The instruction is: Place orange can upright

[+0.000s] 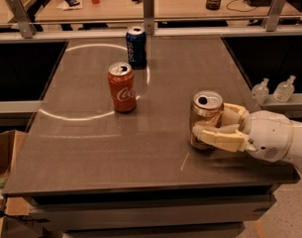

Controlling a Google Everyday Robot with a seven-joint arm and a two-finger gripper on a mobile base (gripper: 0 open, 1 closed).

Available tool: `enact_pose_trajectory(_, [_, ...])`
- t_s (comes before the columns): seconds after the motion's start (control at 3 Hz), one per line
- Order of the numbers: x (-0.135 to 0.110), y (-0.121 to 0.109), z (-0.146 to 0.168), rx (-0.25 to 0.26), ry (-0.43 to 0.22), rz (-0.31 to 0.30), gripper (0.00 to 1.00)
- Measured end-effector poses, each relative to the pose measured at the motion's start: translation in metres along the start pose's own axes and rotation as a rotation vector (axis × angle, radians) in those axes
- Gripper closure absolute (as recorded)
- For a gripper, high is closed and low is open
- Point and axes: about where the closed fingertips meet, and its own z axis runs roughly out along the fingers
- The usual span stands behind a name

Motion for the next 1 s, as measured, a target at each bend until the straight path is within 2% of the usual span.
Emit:
enact_pose_trajectory(0.33, [0.0048, 0.0101, -0.0032, -0.005, 0.0, 0.018, 1.0])
enact_pose_trajectory(0.67, [0.0042, 0.0107, -0.0015, -0.009, 0.001, 0.016, 0.83])
enact_pose_trajectory(1.0, [0.0035, 0.0117, 0.0004, -0.013, 0.001, 0.015, 0.59])
